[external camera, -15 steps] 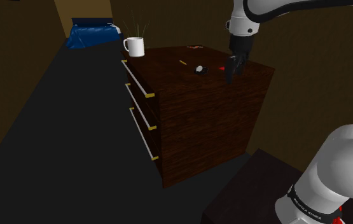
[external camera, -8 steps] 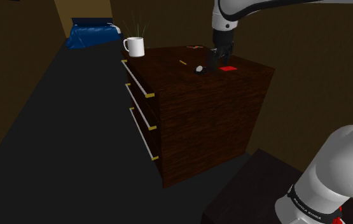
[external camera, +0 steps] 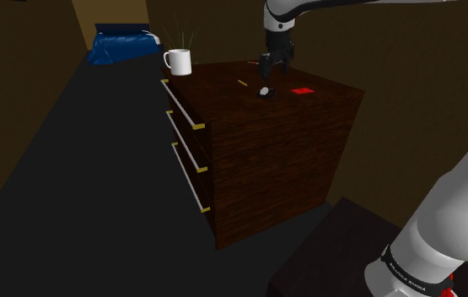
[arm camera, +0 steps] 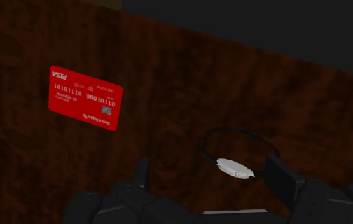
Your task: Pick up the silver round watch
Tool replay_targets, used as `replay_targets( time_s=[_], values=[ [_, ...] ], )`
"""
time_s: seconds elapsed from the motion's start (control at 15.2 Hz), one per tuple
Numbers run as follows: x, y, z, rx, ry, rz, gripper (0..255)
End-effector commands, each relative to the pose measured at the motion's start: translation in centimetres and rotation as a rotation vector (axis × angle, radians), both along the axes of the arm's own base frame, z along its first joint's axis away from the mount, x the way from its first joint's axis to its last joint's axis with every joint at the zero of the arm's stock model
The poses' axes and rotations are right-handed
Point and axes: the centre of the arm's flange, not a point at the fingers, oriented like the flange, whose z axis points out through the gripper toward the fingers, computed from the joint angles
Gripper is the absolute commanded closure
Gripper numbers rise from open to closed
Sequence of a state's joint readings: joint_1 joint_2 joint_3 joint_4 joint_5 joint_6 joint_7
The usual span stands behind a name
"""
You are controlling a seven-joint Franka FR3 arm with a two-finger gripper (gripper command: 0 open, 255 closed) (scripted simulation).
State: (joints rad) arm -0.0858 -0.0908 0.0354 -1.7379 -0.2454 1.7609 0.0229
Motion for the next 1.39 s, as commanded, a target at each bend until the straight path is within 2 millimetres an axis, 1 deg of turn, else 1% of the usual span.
replay_targets(
  time_s=[0.0, 0.26, 0.33, 0.46, 0.53, 1.12, 1.32],
  values=[
    [0.3, -0.2, -0.8, -0.003, -0.003, -0.003, 0],
    [0.3, -0.2, -2.9, -0.003, -0.003, -0.003, 0],
    [0.3, -0.2, -3.7, -0.003, -0.003, -0.003, 0],
    [0.3, -0.2, -3.7, -0.003, -0.003, -0.003, 0],
    [0.3, -0.2, -3.7, -0.003, -0.003, -0.003, 255],
    [0.3, -0.2, -3.7, -0.003, -0.003, -0.003, 255],
    [0.3, -0.2, -2.1, -0.003, -0.003, -0.003, 255]
  ],
)
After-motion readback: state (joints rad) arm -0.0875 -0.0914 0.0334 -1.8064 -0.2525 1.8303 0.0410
